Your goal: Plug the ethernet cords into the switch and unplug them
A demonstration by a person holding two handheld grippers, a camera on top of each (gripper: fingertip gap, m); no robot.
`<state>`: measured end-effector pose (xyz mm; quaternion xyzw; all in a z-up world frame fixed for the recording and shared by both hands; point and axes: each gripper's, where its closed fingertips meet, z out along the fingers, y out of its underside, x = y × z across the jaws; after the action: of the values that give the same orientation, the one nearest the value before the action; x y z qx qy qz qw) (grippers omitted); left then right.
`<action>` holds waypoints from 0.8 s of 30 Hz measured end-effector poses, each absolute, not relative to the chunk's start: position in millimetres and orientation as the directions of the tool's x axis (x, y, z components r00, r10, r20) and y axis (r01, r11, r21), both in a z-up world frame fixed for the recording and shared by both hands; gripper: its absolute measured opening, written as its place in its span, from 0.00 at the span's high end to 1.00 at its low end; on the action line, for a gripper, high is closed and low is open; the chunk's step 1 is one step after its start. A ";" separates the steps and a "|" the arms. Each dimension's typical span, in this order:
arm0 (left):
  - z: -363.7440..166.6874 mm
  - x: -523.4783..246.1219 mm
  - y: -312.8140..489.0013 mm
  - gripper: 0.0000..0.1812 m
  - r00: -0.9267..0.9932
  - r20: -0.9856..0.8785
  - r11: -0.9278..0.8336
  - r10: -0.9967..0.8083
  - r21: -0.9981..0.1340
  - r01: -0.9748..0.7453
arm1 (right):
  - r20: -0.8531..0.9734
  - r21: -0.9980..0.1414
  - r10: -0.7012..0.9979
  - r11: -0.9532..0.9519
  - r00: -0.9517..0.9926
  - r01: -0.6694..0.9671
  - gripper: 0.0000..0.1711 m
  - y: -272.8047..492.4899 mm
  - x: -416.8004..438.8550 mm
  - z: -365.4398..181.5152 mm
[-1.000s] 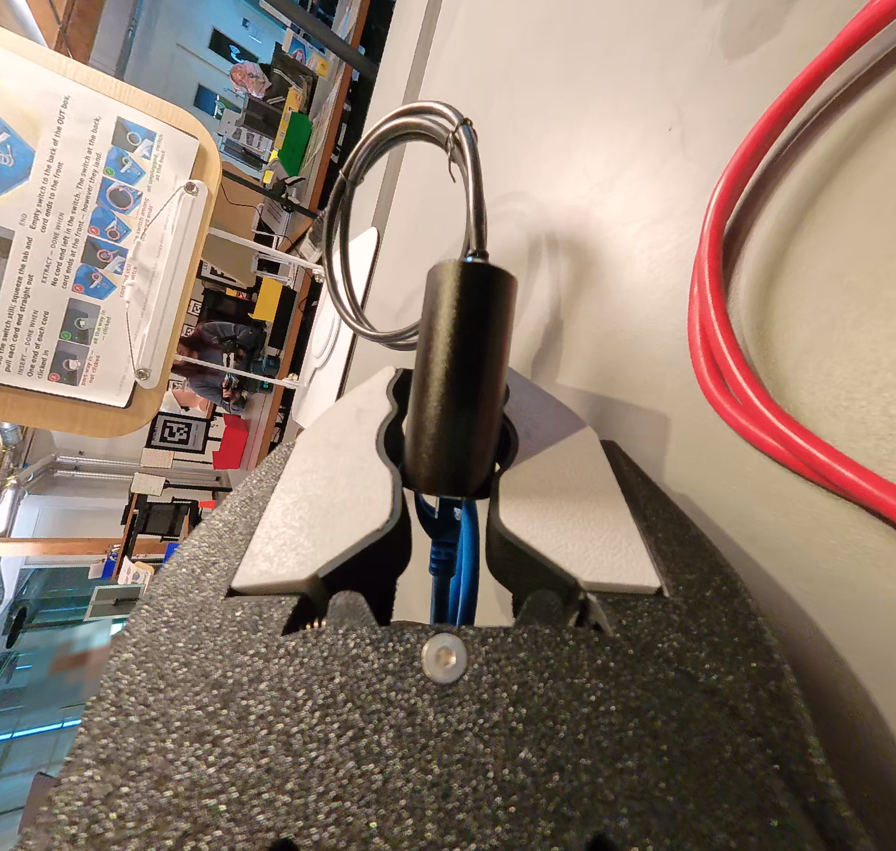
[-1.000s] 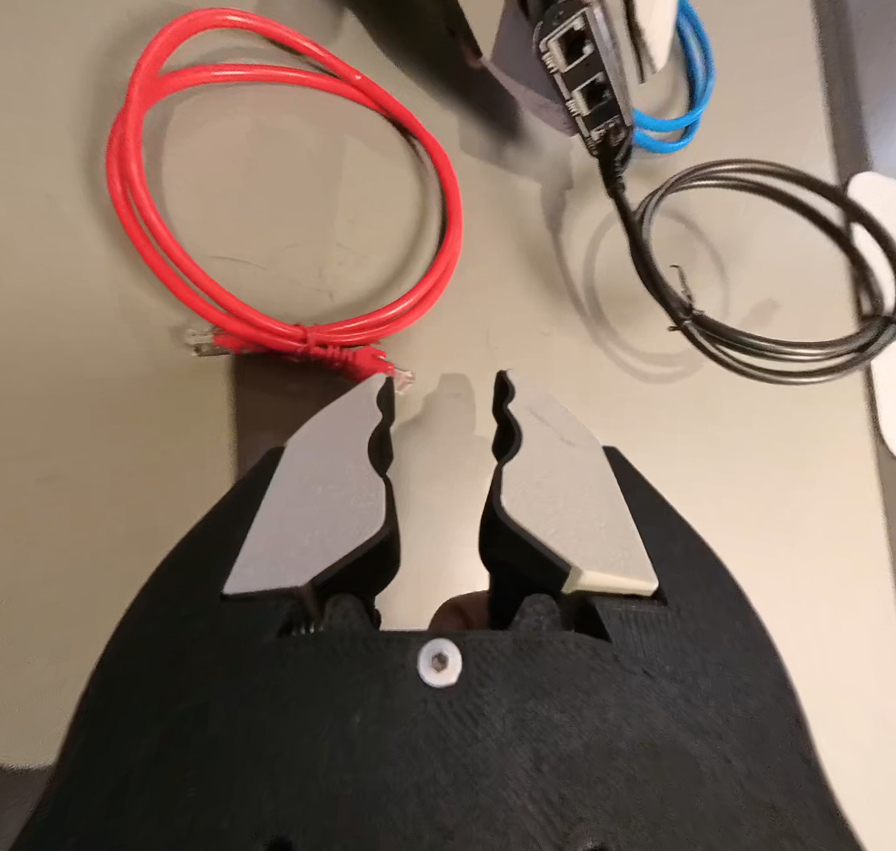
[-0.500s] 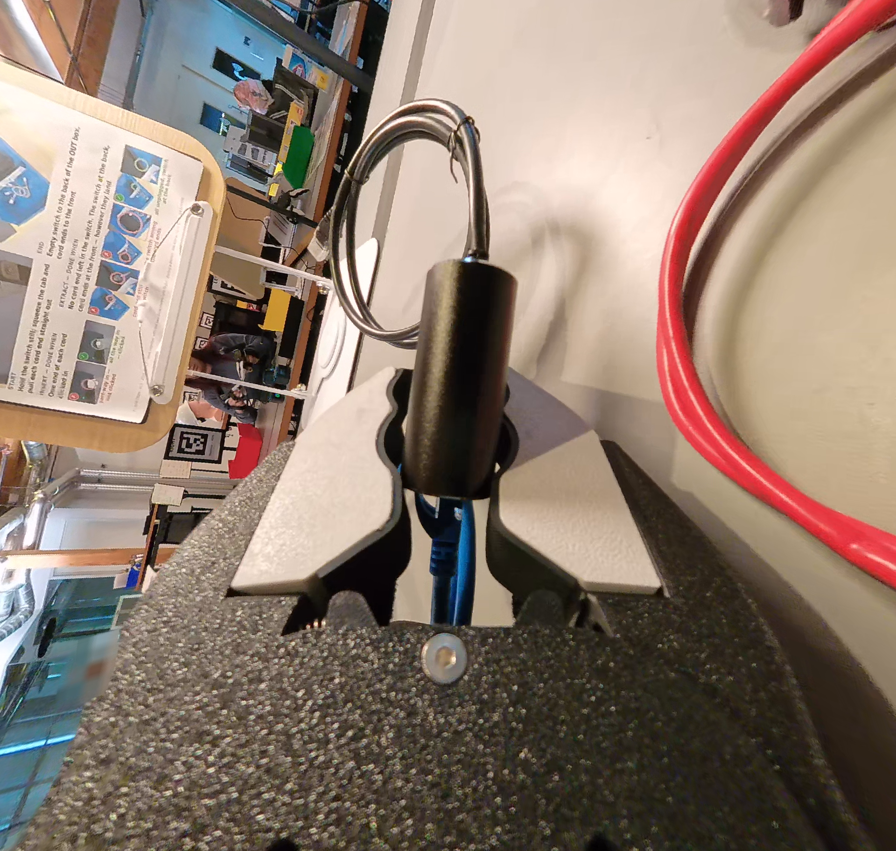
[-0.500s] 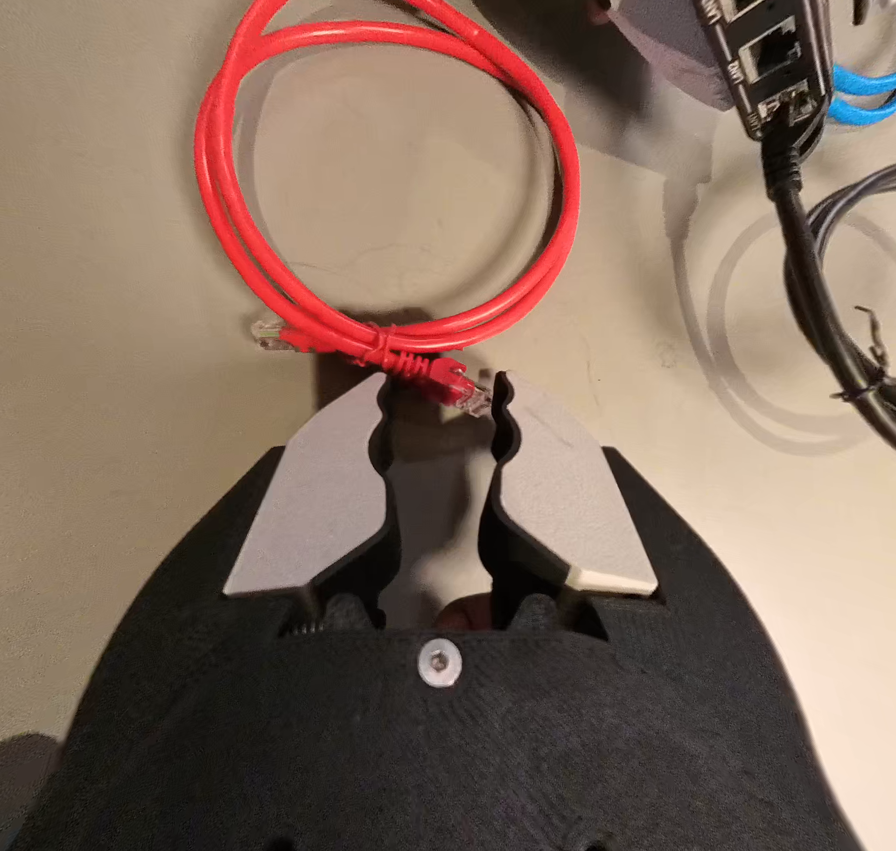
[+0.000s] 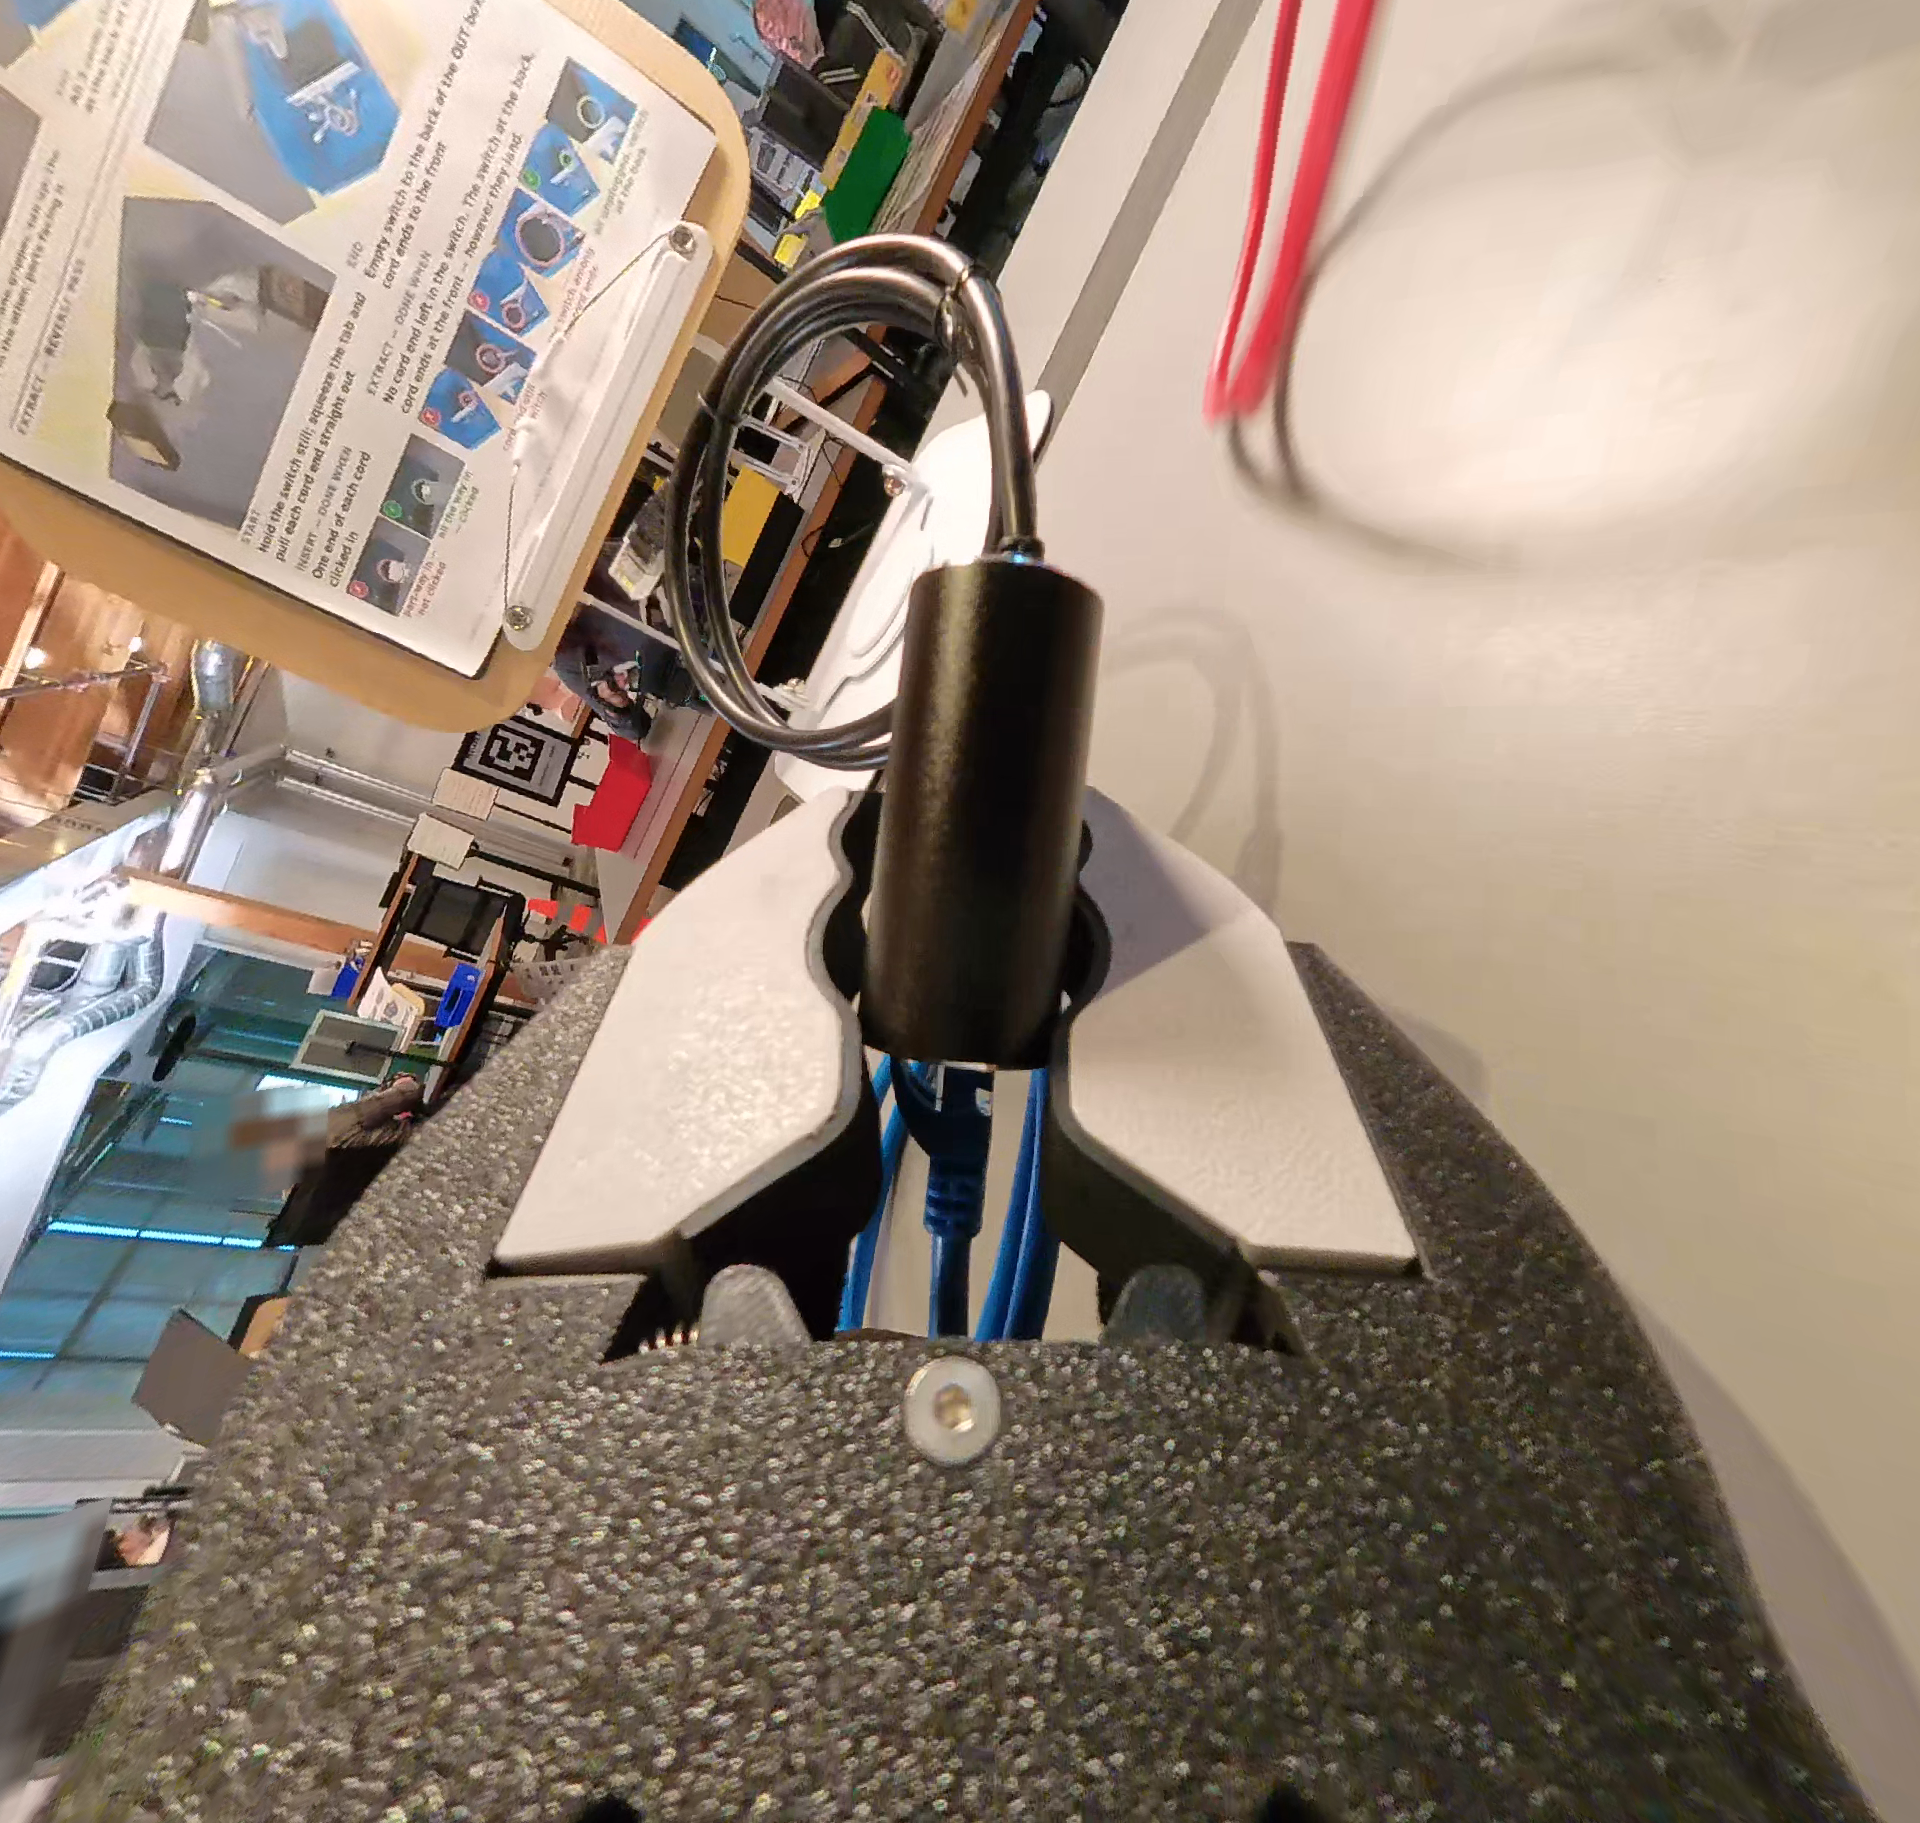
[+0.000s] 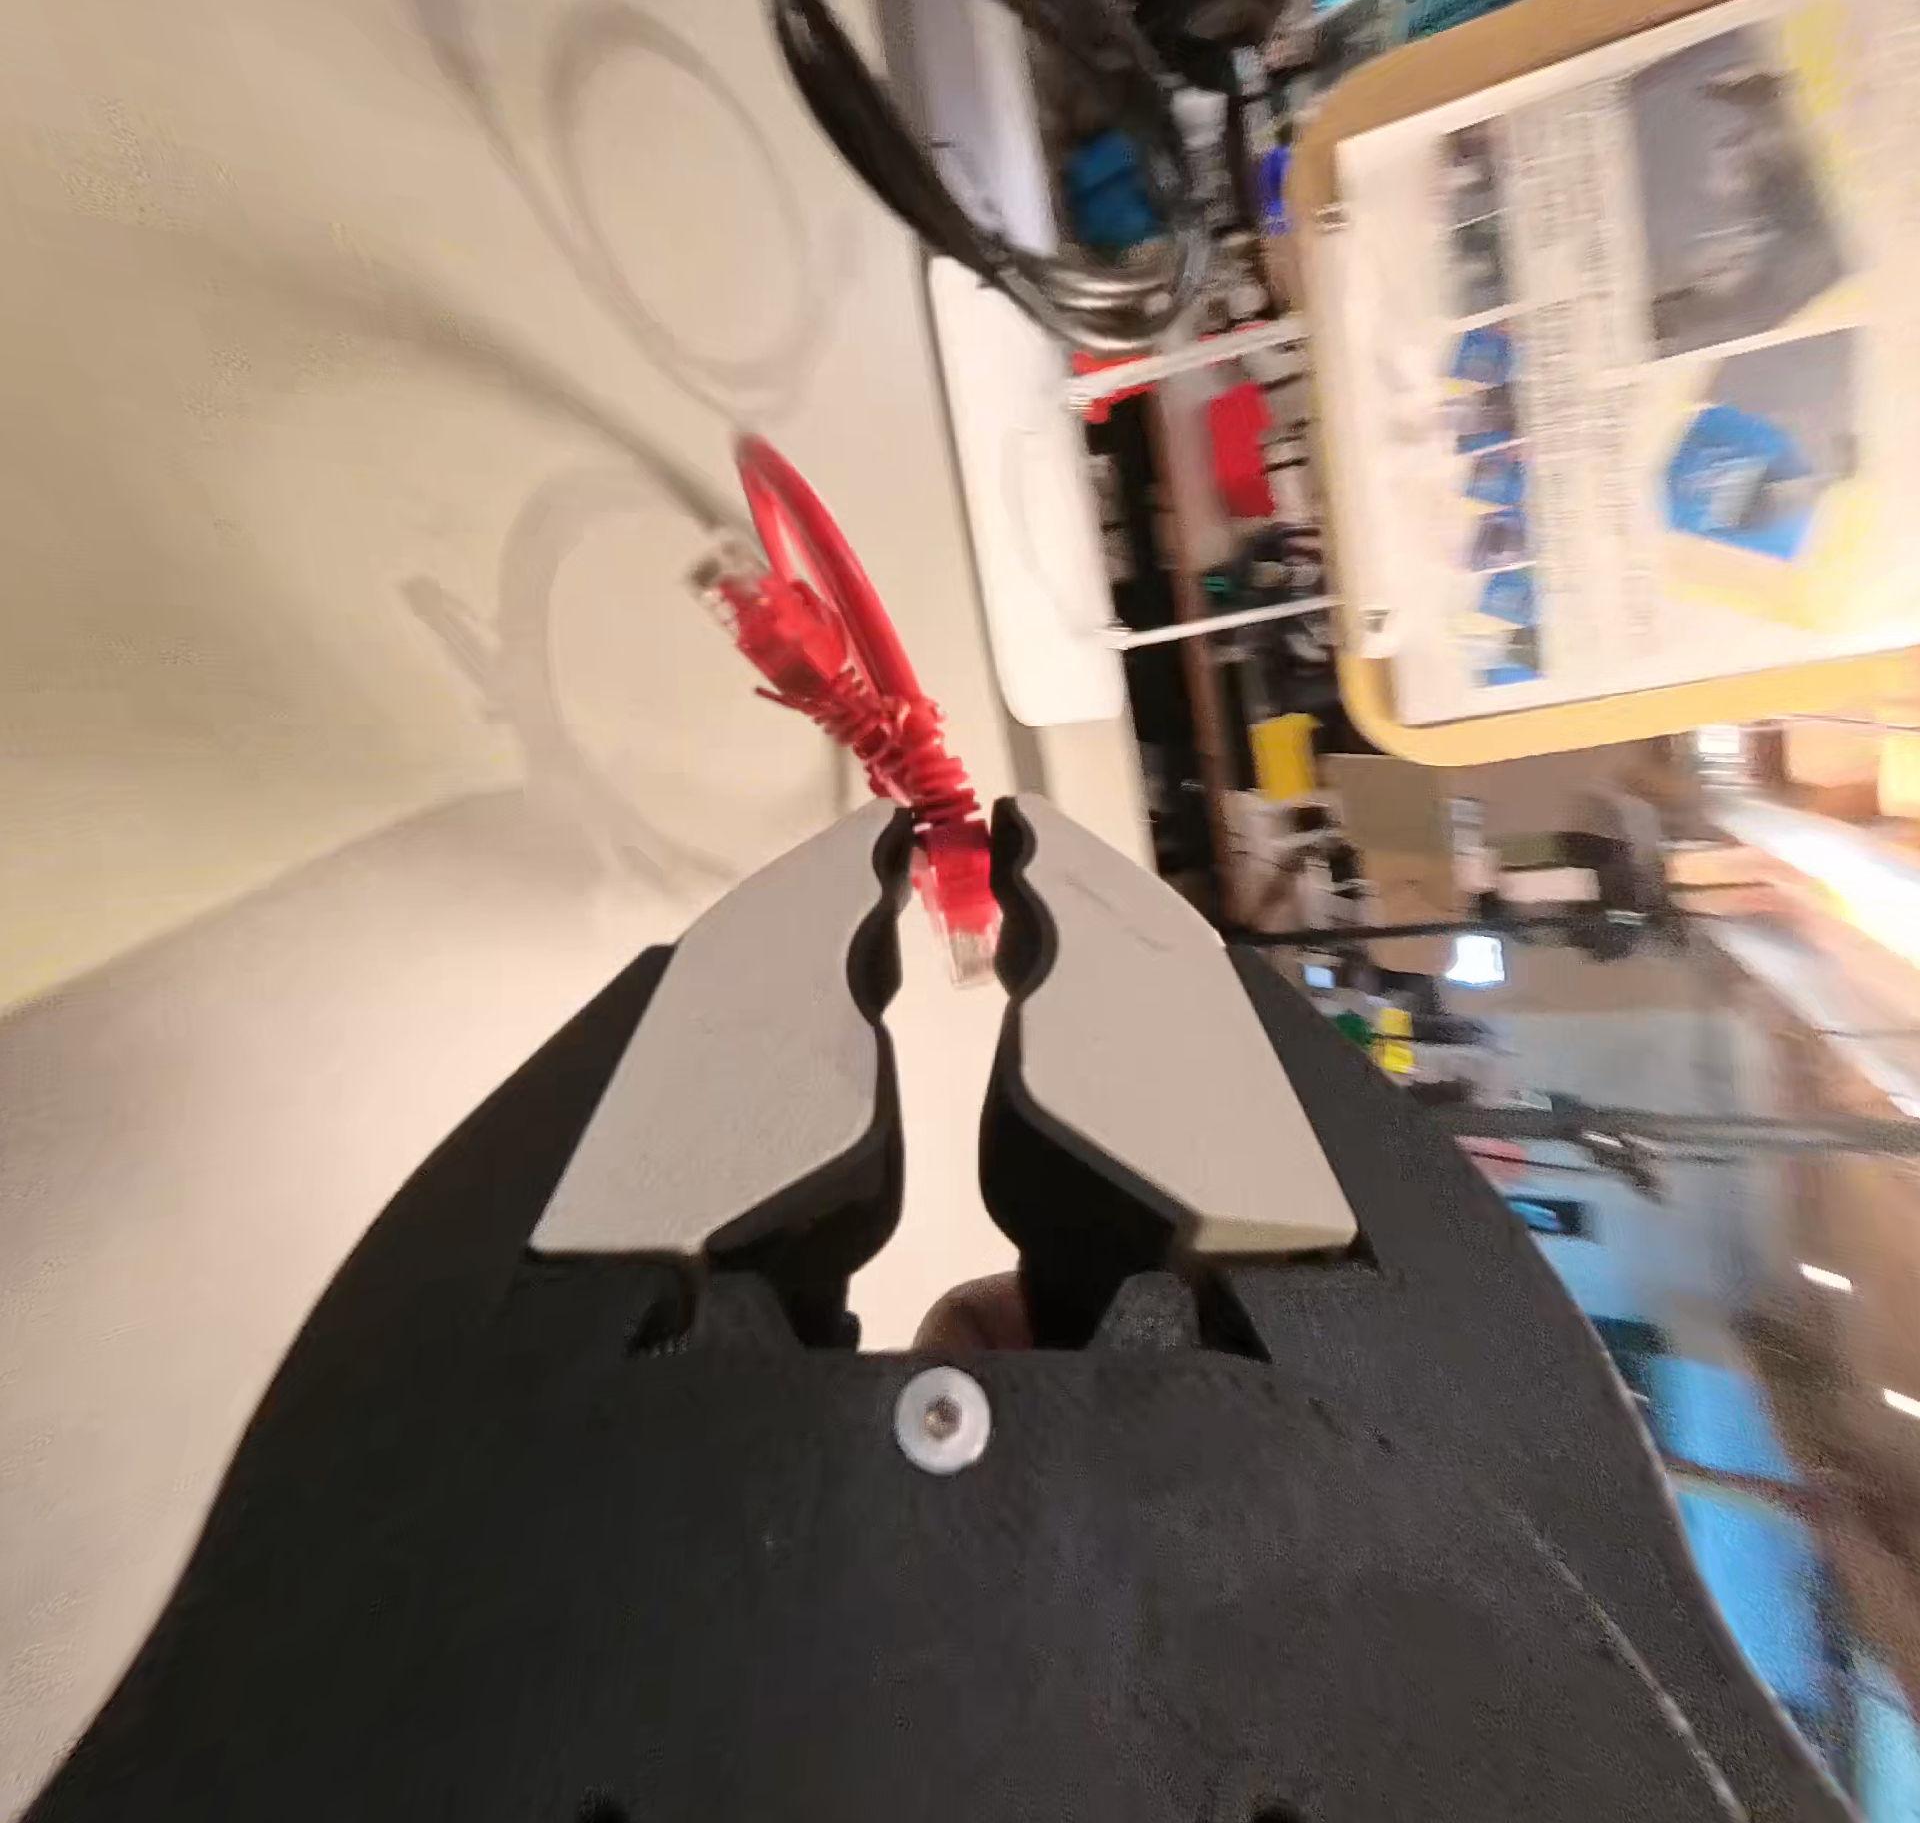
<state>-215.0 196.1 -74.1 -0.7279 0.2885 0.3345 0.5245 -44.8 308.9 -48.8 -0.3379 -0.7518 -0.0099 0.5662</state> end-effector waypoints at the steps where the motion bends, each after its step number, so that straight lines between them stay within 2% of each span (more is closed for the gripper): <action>1: -75.3 -213.6 196.3 0.82 0.604 -0.793 -0.283 -0.076 -0.564 -0.776 | 0.899 -0.320 0.428 0.789 -0.096 0.524 0.92 311.7 -45.1 -40.4; 3: -77.8 -210.1 196.8 0.81 0.590 -0.802 -0.282 -0.091 -0.548 -0.788 | 0.966 -0.186 0.252 0.829 -0.057 0.527 0.92 311.2 -46.9 -27.5; 5: -79.6 -206.4 197.1 0.81 0.578 -0.809 -0.278 -0.103 -0.535 -0.798 | 0.990 -0.080 0.129 0.862 -0.064 0.500 1.00 300.1 -51.9 -25.9; 9: -81.3 -203.1 196.9 0.82 0.572 -0.812 -0.276 -0.117 -0.526 -0.804 | 0.983 -0.055 0.128 0.894 -0.135 0.445 0.98 272.0 -67.7 -44.3; 12: -81.9 -203.0 196.3 0.82 0.570 -0.812 -0.277 -0.123 -0.524 -0.806 | 0.969 -0.136 0.205 0.907 -0.136 0.399 0.96 254.9 -74.1 -46.0; 16: -83.1 -201.4 196.1 0.82 0.566 -0.814 -0.276 -0.133 -0.518 -0.810 | 0.931 -0.294 0.364 0.789 -0.024 0.540 0.94 289.5 -61.1 -25.2; 19: -84.9 -199.1 196.4 0.82 0.560 -0.816 -0.273 -0.143 -0.511 -0.815 | 0.801 -0.482 0.583 0.488 0.140 0.728 0.92 343.5 -28.6 -26.3; 21: -86.1 -197.8 196.9 0.82 0.560 -0.815 -0.272 -0.148 -0.511 -0.816 | 0.623 -0.589 0.735 0.215 0.267 0.779 0.87 368.5 -2.0 -43.7; 24: -87.9 -195.9 197.5 0.82 0.561 -0.813 -0.271 -0.155 -0.511 -0.816 | 0.363 -0.639 0.836 -0.097 0.410 0.763 0.81 385.4 24.9 -74.9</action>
<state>-195.9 197.5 -87.9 -0.7262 0.3341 0.3287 0.5030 24.9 385.4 -74.9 -0.7391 -0.5411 0.0458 0.3985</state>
